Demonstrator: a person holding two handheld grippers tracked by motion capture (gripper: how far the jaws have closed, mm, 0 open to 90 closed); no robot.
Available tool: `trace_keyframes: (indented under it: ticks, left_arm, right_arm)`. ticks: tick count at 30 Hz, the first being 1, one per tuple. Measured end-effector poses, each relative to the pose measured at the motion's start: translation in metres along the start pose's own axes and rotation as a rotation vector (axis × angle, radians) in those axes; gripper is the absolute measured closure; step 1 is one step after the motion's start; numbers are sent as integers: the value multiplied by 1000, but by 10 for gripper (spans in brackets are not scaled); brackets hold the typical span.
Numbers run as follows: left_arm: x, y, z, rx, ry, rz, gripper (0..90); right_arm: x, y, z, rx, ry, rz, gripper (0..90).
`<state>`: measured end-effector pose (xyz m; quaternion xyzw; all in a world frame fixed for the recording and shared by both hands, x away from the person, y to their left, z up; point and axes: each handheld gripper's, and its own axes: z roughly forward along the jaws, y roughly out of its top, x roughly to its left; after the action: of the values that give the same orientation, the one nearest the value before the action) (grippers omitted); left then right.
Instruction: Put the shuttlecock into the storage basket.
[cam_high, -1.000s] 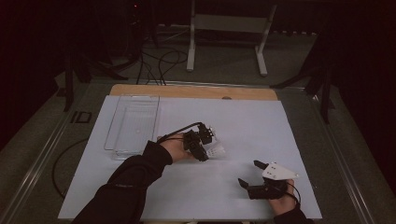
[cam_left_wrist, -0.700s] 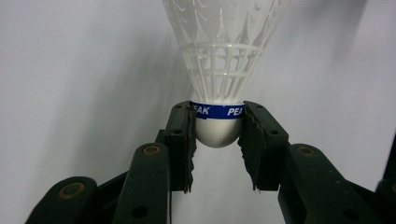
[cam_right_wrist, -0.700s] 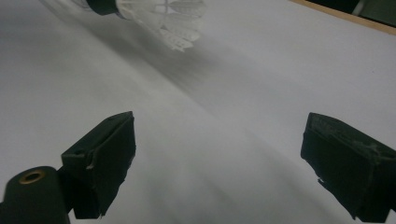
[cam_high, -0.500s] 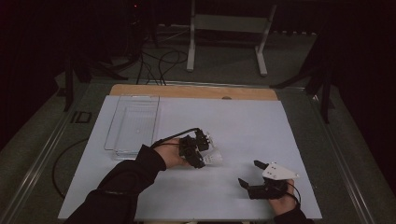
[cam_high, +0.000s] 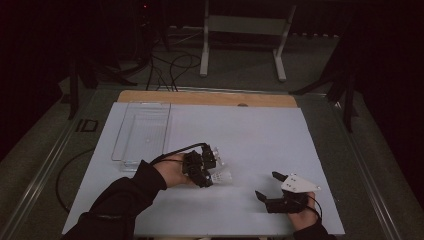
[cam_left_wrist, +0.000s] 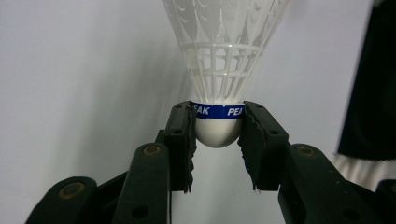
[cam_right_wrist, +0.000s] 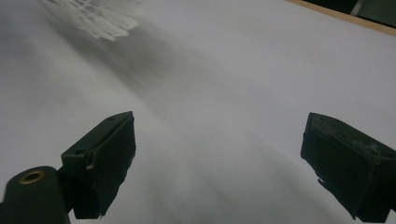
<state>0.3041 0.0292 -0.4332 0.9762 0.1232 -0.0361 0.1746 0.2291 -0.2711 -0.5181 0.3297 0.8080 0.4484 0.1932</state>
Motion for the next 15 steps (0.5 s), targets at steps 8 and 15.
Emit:
trace_keyframes:
  ticks: [8, 15]
  left_arm:
    - [-6, -11, -8, 8, 15, 12, 663]
    - [-7, -22, -17, -9, 23, 10, 662]
  right_arm:
    - [1, 0, 0, 2, -1, -2, 101]
    - [0, 1, -2, -7, -8, -7, 101]
